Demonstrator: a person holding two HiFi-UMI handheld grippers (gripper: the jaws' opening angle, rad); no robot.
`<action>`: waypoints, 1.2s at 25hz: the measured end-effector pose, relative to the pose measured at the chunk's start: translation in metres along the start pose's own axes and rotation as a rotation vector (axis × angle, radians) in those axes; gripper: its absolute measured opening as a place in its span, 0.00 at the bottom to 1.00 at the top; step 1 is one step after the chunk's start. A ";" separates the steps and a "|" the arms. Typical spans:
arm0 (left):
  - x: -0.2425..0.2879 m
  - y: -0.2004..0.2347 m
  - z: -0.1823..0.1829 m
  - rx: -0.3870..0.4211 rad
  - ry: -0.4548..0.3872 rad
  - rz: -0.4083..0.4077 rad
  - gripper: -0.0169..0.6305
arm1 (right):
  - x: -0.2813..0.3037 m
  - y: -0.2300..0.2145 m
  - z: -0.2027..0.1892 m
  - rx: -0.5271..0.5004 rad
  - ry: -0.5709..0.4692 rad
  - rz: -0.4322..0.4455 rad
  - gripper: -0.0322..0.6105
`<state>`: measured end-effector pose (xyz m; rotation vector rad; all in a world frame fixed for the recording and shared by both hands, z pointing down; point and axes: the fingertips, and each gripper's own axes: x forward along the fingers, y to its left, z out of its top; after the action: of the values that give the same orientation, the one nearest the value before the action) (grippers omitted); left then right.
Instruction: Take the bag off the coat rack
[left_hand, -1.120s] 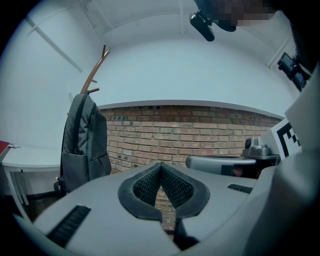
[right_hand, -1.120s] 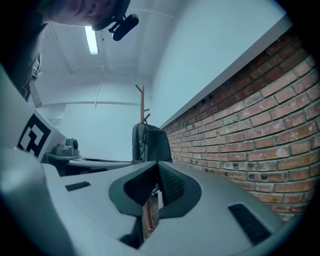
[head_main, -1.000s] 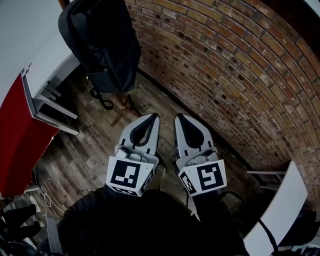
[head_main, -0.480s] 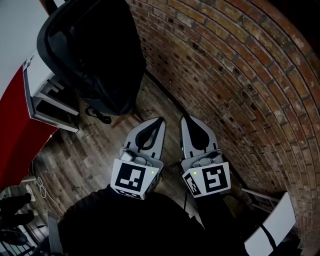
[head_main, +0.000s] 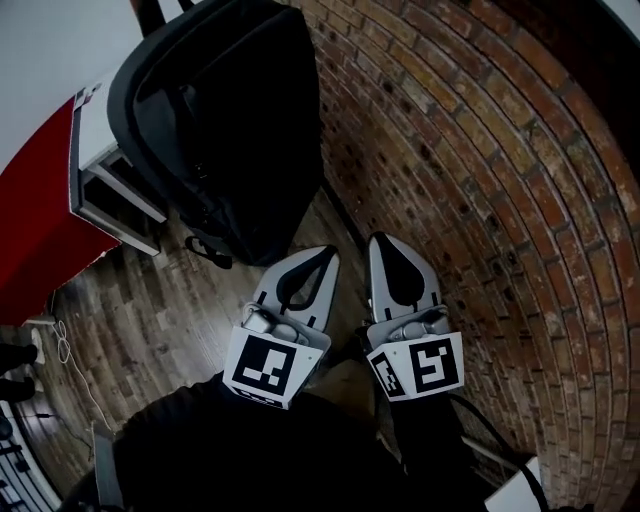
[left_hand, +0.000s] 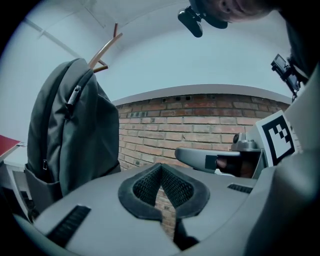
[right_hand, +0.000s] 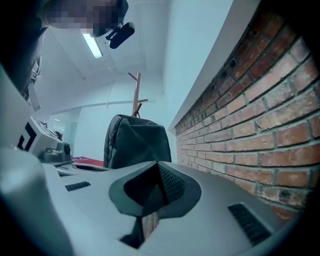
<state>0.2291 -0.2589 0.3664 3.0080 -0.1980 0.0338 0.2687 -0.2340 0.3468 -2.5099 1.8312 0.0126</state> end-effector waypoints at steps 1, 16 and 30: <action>0.002 0.005 0.006 0.002 -0.011 0.017 0.04 | 0.007 0.000 0.005 -0.005 -0.007 0.019 0.06; 0.029 0.060 0.071 0.040 -0.145 0.354 0.04 | 0.106 0.004 0.062 -0.068 -0.102 0.396 0.06; -0.030 0.115 0.126 0.036 -0.166 0.638 0.04 | 0.146 0.063 0.103 -0.096 -0.172 0.618 0.06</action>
<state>0.1861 -0.3842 0.2552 2.8404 -1.1656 -0.1524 0.2550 -0.3887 0.2383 -1.8134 2.4785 0.3251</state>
